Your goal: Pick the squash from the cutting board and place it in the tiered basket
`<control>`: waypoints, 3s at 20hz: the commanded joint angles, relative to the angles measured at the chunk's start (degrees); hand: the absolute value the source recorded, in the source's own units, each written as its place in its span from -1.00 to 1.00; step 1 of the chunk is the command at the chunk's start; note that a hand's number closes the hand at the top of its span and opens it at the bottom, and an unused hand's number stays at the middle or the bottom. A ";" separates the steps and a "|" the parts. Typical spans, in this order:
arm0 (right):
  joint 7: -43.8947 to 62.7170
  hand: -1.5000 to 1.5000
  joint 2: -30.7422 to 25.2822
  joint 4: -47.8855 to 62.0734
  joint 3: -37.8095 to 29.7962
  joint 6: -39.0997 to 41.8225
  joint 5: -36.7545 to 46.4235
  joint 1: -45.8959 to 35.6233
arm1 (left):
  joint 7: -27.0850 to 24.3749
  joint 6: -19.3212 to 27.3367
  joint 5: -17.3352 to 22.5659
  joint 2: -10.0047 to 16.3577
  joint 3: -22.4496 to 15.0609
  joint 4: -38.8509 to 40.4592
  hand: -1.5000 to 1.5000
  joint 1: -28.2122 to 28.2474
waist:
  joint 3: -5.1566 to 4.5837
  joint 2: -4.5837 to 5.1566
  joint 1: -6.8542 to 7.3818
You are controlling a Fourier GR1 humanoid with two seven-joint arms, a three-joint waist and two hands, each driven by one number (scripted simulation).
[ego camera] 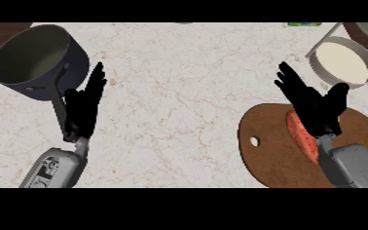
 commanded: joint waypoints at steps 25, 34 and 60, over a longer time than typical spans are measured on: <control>2.48 -1.00 -42.46 -0.04 -28.46 49.30 -8.57 1.45 | -9.10 -0.59 -3.88 -4.34 -0.74 -4.91 0.00 3.67 | -0.67 -1.23 -2.19; 13.14 -1.00 -48.62 -18.10 -15.70 47.42 9.12 -6.41 | -10.62 -2.28 -5.26 -5.22 -2.03 -3.76 0.00 1.79 | -0.65 -0.23 1.65; 45.79 -1.00 -27.18 -16.26 4.05 56.28 15.27 -22.94 | -6.28 -3.41 -8.44 -8.15 1.24 -8.19 0.00 3.10 | -0.47 -0.72 -0.55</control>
